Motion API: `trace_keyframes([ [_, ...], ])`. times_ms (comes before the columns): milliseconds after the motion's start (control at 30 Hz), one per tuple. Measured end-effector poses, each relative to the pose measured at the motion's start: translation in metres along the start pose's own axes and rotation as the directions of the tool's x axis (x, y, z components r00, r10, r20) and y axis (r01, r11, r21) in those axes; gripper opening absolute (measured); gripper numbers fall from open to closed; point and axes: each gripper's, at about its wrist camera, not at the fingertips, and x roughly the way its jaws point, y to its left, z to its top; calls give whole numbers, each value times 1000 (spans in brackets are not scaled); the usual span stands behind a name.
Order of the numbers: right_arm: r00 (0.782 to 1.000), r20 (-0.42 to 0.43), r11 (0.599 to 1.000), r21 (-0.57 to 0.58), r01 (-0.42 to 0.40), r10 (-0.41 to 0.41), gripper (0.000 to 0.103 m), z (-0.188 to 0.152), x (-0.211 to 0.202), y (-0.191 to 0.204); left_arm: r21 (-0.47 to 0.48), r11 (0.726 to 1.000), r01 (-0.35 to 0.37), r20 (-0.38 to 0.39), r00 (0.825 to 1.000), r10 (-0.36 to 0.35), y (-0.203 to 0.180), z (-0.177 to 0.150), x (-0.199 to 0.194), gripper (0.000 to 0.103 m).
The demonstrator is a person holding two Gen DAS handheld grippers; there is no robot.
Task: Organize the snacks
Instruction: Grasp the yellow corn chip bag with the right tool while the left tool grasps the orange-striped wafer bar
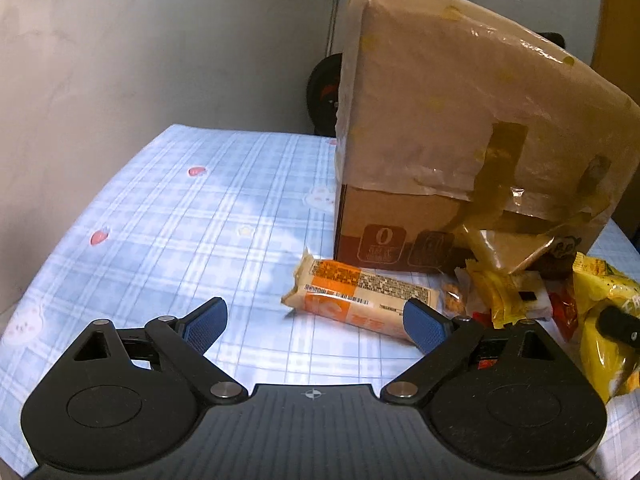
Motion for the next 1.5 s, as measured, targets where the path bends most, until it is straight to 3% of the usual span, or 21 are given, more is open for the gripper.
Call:
trace_keyframes([
  [67, 1000, 5, 1000, 5, 3, -3, 74, -1, 0, 0, -30, 999, -12, -17, 1000, 12, -3, 3, 3, 96],
  [233, 1000, 8, 1000, 16, -5, 5, 74, -5, 1, -3, -208, 977, -51, -64, 997, 38, -11, 15, 22, 96],
  [367, 1000, 14, 1000, 26, -8, 7, 74, -7, 1, -8, -250, 963, -99, -91, 993, 78, -26, 26, 39, 96],
  [533, 1000, 22, 999, 53, -12, 11, 74, -7, 0, -15, -202, 960, -194, -99, 979, 177, -44, 33, 57, 96],
  [700, 1000, 19, 997, 71, -18, 17, 74, -9, 1, -19, -174, 959, -222, -141, 970, 199, -43, 26, 69, 96],
  [1067, 999, 26, 996, 85, -31, 29, 74, -9, 0, -19, -152, 985, -77, -155, 987, 53, 2, 4, 47, 96],
  [1267, 999, 23, 996, 86, -37, 35, 74, -9, 2, -18, -143, 985, -98, -137, 988, 78, 16, 5, 38, 91],
  [1367, 999, 21, 996, 84, -39, 37, 74, -10, 2, -16, -121, 990, -69, -111, 992, 55, 7, 8, 39, 89],
  [1500, 999, 28, 996, 76, -38, 36, 74, -10, 1, -15, -2, 994, -105, -28, 994, 105, -12, 10, 43, 88],
])
